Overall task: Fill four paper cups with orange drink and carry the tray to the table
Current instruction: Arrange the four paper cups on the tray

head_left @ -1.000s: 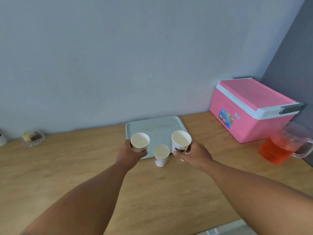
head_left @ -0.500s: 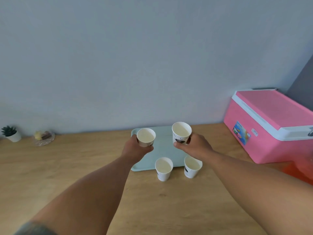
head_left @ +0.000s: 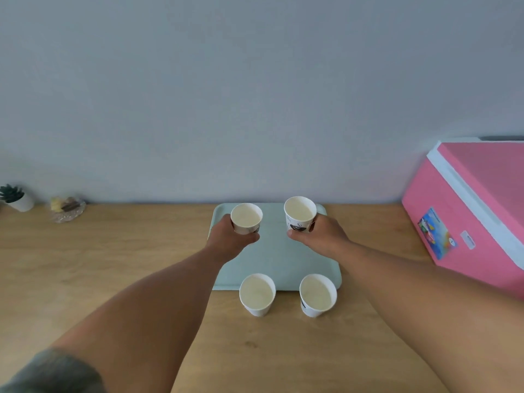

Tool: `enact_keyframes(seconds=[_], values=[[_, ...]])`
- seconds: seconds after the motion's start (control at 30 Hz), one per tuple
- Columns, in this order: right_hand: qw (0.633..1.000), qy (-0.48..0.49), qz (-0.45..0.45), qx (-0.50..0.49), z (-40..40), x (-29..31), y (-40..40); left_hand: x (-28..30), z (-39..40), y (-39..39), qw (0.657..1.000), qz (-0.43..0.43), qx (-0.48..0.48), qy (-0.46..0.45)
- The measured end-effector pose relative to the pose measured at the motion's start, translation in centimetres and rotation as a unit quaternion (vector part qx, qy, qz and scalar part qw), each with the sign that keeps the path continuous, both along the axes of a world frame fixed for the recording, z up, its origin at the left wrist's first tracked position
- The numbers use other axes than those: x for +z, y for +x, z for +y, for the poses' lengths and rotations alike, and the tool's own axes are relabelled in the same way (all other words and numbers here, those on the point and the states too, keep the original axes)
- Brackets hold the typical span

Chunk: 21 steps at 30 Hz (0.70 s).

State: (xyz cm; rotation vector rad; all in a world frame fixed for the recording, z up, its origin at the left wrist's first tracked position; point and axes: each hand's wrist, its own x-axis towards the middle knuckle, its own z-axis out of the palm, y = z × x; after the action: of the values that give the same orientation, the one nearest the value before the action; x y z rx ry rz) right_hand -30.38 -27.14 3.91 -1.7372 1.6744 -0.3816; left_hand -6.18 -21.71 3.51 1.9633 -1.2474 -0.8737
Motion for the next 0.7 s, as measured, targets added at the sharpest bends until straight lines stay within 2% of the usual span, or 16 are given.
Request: enact_keyframes(seconds=[0.7], values=[[0.997,0.056,-0.049,-0.01,-5.1,-6.1,1.7,-5.5,-6.1,-0.5,1.0,-0.011,-0.009,0.026]])
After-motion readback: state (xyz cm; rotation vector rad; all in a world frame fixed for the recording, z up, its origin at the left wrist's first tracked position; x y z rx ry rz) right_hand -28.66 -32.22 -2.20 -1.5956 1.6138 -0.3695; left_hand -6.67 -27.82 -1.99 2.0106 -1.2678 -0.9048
